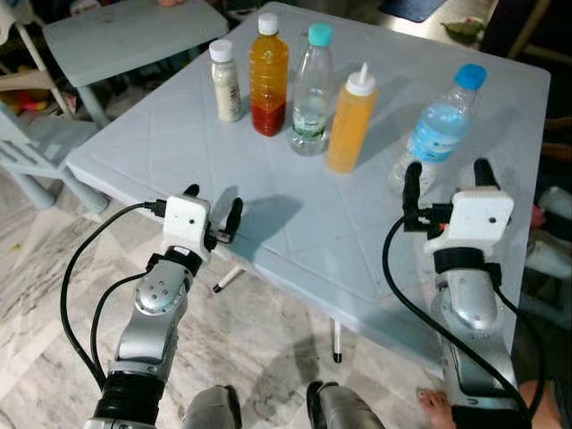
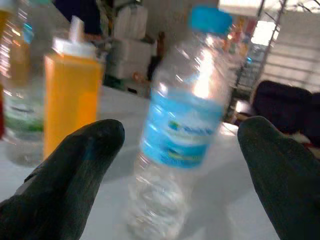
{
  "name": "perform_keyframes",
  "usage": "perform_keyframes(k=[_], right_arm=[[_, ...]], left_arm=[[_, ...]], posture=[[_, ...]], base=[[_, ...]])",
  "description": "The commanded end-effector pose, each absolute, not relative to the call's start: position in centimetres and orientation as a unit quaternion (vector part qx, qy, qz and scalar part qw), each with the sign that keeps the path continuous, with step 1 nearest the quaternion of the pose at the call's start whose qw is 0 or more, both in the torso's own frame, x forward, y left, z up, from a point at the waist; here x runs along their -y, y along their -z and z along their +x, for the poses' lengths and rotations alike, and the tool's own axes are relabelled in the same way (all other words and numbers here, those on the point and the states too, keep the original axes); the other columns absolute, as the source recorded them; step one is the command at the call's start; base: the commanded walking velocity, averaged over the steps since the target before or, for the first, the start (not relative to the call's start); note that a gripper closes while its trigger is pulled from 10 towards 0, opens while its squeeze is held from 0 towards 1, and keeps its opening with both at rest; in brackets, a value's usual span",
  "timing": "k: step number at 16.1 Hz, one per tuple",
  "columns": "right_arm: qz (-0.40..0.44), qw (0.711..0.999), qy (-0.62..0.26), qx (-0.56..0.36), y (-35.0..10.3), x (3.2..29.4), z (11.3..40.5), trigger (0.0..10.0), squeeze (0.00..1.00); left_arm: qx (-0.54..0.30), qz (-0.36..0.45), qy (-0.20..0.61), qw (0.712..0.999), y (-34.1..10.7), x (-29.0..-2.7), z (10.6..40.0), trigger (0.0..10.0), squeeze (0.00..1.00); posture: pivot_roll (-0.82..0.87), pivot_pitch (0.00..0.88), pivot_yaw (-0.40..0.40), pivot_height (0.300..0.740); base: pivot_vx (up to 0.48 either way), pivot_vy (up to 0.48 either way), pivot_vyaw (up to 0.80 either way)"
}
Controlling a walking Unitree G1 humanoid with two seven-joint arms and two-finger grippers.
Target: Restocking fridge
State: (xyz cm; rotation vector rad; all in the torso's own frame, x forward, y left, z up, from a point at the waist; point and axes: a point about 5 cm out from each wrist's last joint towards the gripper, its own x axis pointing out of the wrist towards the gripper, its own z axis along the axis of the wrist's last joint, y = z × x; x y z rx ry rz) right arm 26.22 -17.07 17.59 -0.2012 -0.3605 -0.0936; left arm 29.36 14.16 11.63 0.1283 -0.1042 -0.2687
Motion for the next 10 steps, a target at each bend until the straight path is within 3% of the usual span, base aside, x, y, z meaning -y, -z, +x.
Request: perform_keyframes(k=[1,10], right_arm=[[-0.099,0.976,0.039,0.189,-18.4,16.7,26.2,10.0,0.00],[-0.109,0.954,0.105,0.258,-24.0,19.1,27.9,10.0,0.00]], left_arm=[[0.051,0.064,0.131,0.988,-11.4,-14.4,29.2,10.0,0.00],[0.057,0.060,0.138,0.987,-11.6,-13.7,29.6,10.0,0.00]], posture=[[-0.04,0.124,0.041,0.740],[-0.05,0.111,0.045,0.740]], base=[[0.000,0.000,0.00],[0.000,0.000,0.00]])
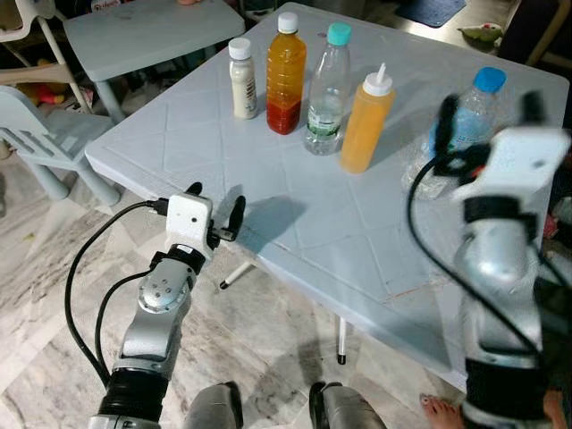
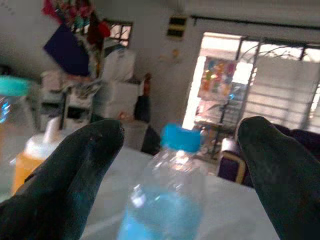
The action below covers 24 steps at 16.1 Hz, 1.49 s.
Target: Restocking fridge
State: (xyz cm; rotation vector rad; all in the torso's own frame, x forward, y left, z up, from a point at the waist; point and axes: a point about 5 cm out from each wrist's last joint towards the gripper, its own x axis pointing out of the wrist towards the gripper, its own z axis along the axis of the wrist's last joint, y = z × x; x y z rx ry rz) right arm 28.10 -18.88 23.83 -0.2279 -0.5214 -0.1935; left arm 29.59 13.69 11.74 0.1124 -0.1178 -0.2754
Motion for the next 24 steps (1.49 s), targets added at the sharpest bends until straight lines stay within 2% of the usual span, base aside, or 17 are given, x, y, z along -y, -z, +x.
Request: perform_keyframes(k=[1,7,9,16,17,18,19,21,24], right_arm=[[-0.111,0.954,0.110,0.258,-24.2,19.5,28.1,10.0,0.00],[-0.095,0.959,0.093,0.252,-25.5,21.0,30.5,10.0,0.00],[-0.064,0.967,0.088,0.232,-25.6,21.3,31.7,10.0,0.00],[-0.045,0.976,0.059,0.206,-25.7,21.1,33.3,10.0,0.00],[-0.052,0.977,0.064,0.198,-25.9,21.3,33.5,3.0,0.00],[-0.056,0.977,0.072,0.190,-25.8,21.5,33.6,0.8,0.00],[-0.052,0.979,0.085,0.179,-25.7,21.8,33.7,0.9,0.00],[-0.061,0.979,0.088,0.173,-25.7,21.8,33.8,0.0,0.00],[-0.058,0.981,0.112,0.145,-25.1,22.8,33.8,0.2,0.00]], left_arm=[[0.057,0.060,0.140,0.987,-11.6,-13.6,29.6,10.0,0.00],[0.054,0.062,0.152,0.985,-11.5,-13.4,29.6,10.0,0.00],[0.052,0.065,0.153,0.985,-11.6,-13.7,29.4,10.0,0.00],[0.046,0.073,0.157,0.984,-11.5,-14.3,29.1,10.0,0.00],[0.046,0.074,0.158,0.984,-11.5,-14.2,29.1,10.0,0.00],[0.046,0.074,0.158,0.984,-11.5,-14.2,29.0,10.0,0.00],[0.045,0.074,0.160,0.983,-11.4,-14.1,28.9,10.0,0.00],[0.044,0.073,0.161,0.983,-11.4,-14.0,28.9,10.0,0.00],[0.042,0.073,0.167,0.982,-11.3,-13.8,28.9,10.0,0.00]], posture=[[-0.05,0.112,0.047,0.740],[-0.03,0.118,0.056,0.740],[-0.02,0.119,0.057,0.740],[0.00,0.128,0.058,0.740],[0.00,0.129,0.058,0.740],[0.00,0.128,0.057,0.740],[0.00,0.128,0.057,0.740],[0.00,0.127,0.059,0.740],[0.00,0.127,0.064,0.740]], base=[[0.000,0.000,0.00],[0.000,0.000,0.00],[0.000,0.000,0.00],[0.000,0.000,0.00],[0.000,0.000,0.00],[0.000,0.000,0.00],[0.000,0.000,0.00],[0.000,0.000,0.00],[0.000,0.000,0.00]])
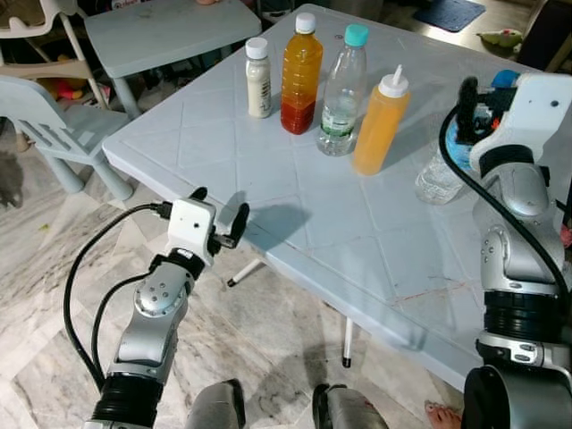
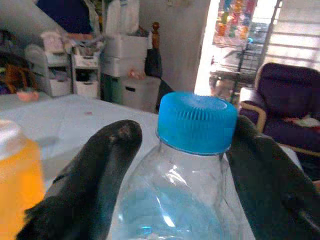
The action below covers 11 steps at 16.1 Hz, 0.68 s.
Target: Restocking fridge
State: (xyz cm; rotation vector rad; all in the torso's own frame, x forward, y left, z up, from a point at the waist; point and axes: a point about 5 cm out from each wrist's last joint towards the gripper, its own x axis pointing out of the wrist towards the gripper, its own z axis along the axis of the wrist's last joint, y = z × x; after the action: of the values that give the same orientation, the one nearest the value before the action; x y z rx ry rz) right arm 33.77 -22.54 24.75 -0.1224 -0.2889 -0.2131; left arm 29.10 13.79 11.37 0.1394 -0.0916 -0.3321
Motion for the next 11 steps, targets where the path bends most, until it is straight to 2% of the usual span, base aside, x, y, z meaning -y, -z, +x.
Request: perform_keyframes(k=[1,8,11], right_arm=[[-0.062,0.981,0.113,0.144,-25.2,22.9,33.8,0.2,0.00],[-0.078,0.980,0.108,0.150,-25.5,22.8,33.9,0.0,0.00],[-0.093,0.979,0.080,0.160,-25.3,21.2,33.5,0.0,0.00]], left_arm=[[0.041,0.073,0.168,0.982,-11.3,-13.8,28.9,10.0,0.00],[0.041,0.073,0.169,0.982,-11.3,-13.7,29.0,10.0,0.00],[0.041,0.075,0.171,0.982,-11.4,-13.9,29.1,10.0,0.00]], posture=[[0.00,0.127,0.064,0.740],[0.00,0.121,0.061,0.740],[0.01,0.118,0.060,0.740]], base=[[0.000,0.000,0.00],[0.000,0.000,0.00],[0.000,0.000,0.00]])
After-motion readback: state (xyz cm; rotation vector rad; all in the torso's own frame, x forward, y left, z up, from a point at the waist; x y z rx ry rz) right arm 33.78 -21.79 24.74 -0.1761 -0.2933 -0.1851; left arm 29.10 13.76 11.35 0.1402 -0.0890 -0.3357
